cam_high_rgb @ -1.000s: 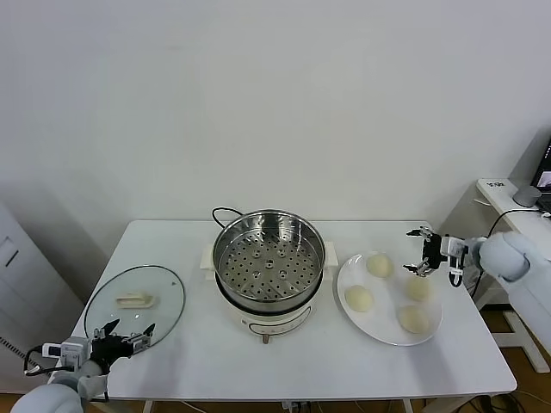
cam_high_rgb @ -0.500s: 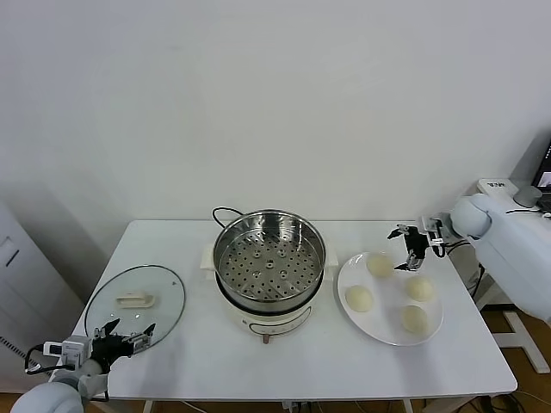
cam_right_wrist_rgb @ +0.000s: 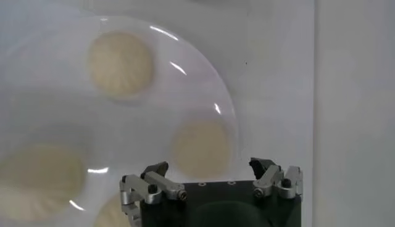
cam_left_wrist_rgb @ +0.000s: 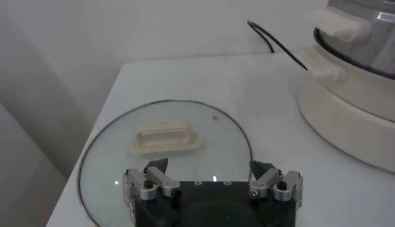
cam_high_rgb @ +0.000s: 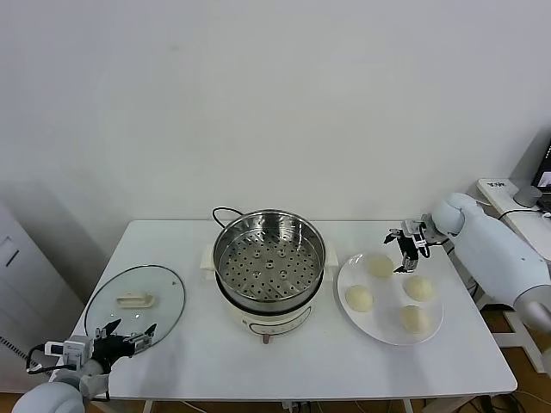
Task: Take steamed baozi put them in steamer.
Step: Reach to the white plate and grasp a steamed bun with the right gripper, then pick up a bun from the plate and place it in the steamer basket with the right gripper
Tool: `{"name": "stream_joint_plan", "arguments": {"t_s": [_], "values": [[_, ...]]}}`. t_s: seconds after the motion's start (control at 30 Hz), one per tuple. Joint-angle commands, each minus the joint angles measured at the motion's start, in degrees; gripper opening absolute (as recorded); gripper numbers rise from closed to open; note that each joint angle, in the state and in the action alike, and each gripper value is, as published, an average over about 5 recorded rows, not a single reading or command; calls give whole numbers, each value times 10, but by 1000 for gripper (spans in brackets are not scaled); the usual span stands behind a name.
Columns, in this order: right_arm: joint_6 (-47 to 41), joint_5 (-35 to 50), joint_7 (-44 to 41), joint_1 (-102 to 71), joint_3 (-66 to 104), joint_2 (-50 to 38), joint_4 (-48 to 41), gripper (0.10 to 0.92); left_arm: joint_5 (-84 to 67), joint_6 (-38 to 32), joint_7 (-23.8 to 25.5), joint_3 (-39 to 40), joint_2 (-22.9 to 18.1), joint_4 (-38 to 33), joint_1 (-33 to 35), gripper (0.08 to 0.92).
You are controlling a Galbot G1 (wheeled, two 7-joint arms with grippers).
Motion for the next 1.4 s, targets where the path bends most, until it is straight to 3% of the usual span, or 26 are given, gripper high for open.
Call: {"name": "stream_joint_plan", "arguments": {"t_s": [0.03, 0.3, 0.57, 0.67, 1.07, 1.23, 1.4], "values": [[11, -27, 28, -11, 22, 36, -47, 823, 0, 0, 1, 1, 2, -1, 1, 823], [8, -37, 13, -12, 29, 46, -56, 744, 0, 0, 1, 1, 2, -4, 2, 823], [4, -36, -7, -14, 31, 42, -50, 544, 0, 0, 1, 1, 2, -5, 3, 823], [3, -33, -15, -14, 31, 42, -50, 507, 0, 0, 1, 1, 2, -5, 3, 823], [6, 34, -44, 57, -55, -6, 16, 492, 0, 2, 0, 3, 2, -8, 2, 823], [73, 111, -90, 162, -131, -27, 53, 492, 1, 3, -1, 2, 2, -12, 5, 823], [166, 129, -130, 263, -161, -4, 50, 498, 1, 3, 0, 0, 4, -14, 5, 823]]}}
